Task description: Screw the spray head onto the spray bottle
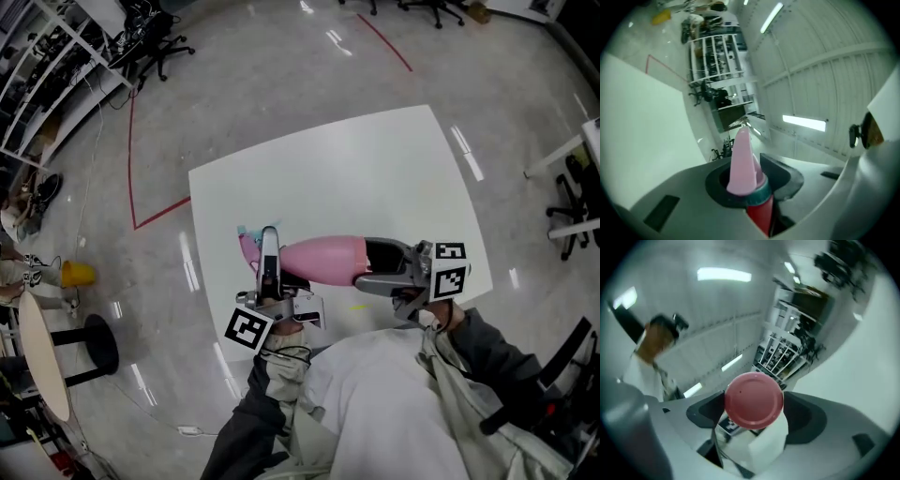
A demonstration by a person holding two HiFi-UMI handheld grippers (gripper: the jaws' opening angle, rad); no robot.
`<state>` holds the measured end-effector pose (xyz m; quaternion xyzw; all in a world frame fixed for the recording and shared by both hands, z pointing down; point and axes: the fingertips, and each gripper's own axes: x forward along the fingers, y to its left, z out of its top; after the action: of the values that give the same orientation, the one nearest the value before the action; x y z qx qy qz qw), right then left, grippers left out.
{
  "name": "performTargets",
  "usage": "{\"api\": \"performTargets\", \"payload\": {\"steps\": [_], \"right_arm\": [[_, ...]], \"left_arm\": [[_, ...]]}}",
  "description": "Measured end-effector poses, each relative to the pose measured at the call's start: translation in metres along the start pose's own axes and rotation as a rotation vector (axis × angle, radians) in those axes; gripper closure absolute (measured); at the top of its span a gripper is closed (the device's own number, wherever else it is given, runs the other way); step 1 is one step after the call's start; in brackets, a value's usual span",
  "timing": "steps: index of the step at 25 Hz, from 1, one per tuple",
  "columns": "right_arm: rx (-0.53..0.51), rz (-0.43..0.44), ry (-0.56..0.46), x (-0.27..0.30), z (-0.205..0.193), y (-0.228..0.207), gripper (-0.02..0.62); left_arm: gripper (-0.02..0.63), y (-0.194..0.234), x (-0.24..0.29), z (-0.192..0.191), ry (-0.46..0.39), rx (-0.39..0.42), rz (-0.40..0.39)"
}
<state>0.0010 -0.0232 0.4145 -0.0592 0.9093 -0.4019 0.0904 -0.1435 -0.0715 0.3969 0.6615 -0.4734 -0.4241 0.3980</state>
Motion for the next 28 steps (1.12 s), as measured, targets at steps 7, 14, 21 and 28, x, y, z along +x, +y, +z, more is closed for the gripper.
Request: {"api": "performTargets", "payload": {"steps": [7,14,21,28], "right_arm": [[-1.174,-0.218,0.295,0.027,-0.024,0.012,0.219],[-1.142,-0.247,0.284,0.032,-0.02,0.002,0.215],[-0.57,-0.221,0.226,0.015,-0.02,-0.01,0.213],[0.22,-0.067,0.188,0.019,-0.041,-0.027,0.214]], "left_arm": [[0.506,0.058,-0.013,-0.001,0.011,-0.178,0.201],[0.506,0.065,-0.008,-0.01,0.053,-0.275,0.238],[0.505,0.024,-0.004,-0.014,0.009,-0.064,0.08],[0.505,0.004,-0.005,-0.011,0.095,0.185,-0.091]]}}
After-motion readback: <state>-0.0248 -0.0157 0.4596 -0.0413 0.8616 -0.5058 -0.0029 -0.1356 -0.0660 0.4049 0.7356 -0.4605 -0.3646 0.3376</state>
